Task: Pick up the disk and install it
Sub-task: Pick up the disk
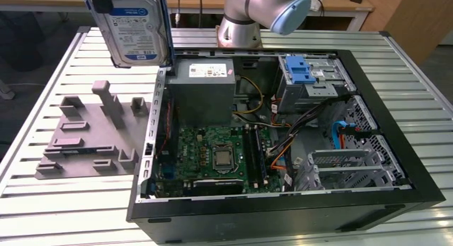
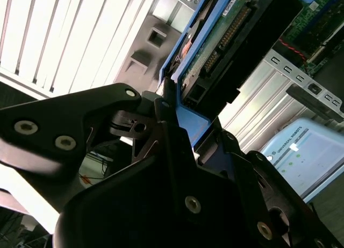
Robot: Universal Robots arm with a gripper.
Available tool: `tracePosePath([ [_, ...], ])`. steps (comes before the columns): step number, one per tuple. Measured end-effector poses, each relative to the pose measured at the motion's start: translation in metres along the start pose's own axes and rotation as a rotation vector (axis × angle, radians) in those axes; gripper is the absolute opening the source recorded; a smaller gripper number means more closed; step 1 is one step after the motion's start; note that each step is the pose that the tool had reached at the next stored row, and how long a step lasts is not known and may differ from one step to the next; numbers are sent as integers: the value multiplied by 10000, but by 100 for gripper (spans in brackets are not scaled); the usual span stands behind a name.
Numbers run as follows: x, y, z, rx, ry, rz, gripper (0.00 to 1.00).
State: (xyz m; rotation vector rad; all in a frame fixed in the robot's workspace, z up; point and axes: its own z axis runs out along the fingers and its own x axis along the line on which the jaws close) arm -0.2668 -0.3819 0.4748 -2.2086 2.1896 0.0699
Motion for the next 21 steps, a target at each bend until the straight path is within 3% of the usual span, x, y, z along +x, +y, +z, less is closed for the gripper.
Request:
tracePosePath([
  [4,21,-7,0,1,1,2,36],
  [5,142,-18,-6,1,92,15,36],
  [21,143,-51,-7,0,95,18,36],
])
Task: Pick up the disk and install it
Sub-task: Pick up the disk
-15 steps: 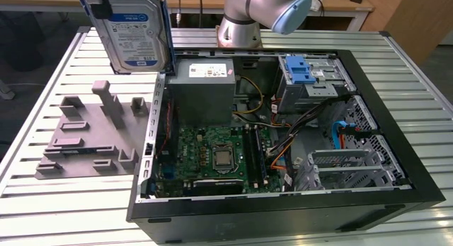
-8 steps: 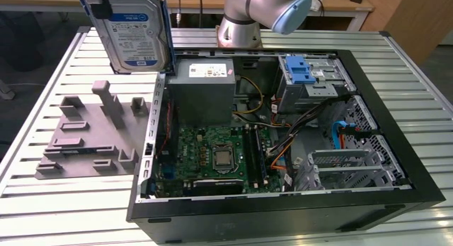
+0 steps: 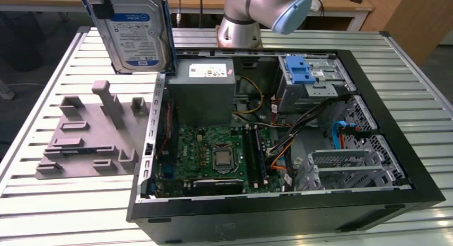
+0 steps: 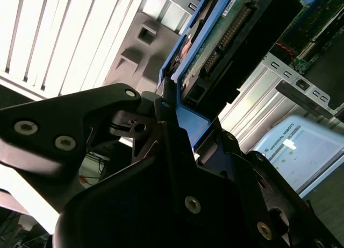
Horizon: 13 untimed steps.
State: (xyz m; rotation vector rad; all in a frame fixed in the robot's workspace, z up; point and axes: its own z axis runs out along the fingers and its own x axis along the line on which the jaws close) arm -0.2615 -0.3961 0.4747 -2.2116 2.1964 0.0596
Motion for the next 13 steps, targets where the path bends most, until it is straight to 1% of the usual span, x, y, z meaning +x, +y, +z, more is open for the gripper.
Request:
tracePosePath([
  [6,0,-34,0,1,-1,0,36],
  [7,1,-50,0,1,-1,-1,36],
  [13,1,-73,-1,0,0,0,36],
])
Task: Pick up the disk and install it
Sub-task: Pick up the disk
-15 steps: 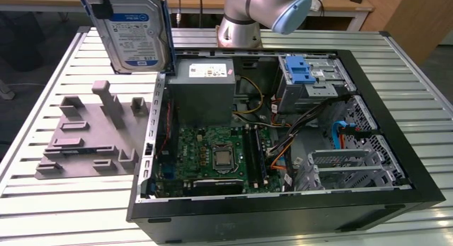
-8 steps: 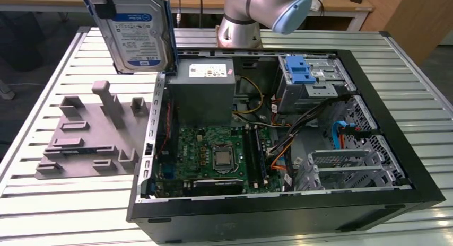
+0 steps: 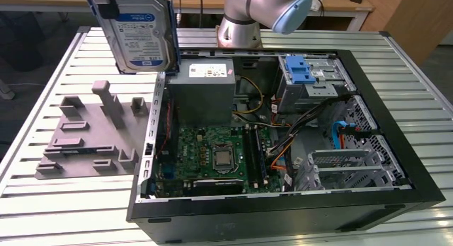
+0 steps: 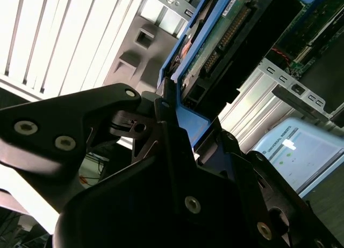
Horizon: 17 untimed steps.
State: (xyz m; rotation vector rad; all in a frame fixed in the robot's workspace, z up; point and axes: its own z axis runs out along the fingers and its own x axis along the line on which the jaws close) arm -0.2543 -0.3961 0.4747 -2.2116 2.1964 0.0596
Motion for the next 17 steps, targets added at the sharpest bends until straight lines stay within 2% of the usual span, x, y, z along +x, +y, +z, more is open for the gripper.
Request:
tracePosePath([
  [17,1,-60,0,1,0,-1,36],
])
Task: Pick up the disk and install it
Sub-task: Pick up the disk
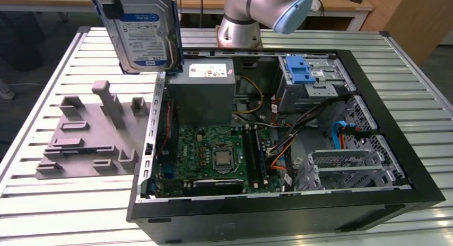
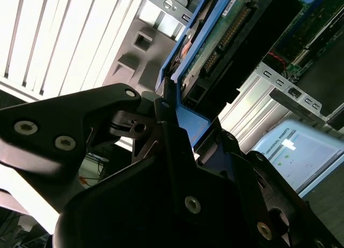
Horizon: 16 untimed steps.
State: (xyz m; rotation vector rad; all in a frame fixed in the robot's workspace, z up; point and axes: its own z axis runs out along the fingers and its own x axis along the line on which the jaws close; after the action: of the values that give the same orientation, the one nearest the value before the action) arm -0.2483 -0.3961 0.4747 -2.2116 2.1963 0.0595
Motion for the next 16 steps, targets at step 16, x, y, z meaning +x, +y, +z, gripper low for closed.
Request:
tracePosePath([
  [16,0,-100,-1,-1,0,0,36],
])
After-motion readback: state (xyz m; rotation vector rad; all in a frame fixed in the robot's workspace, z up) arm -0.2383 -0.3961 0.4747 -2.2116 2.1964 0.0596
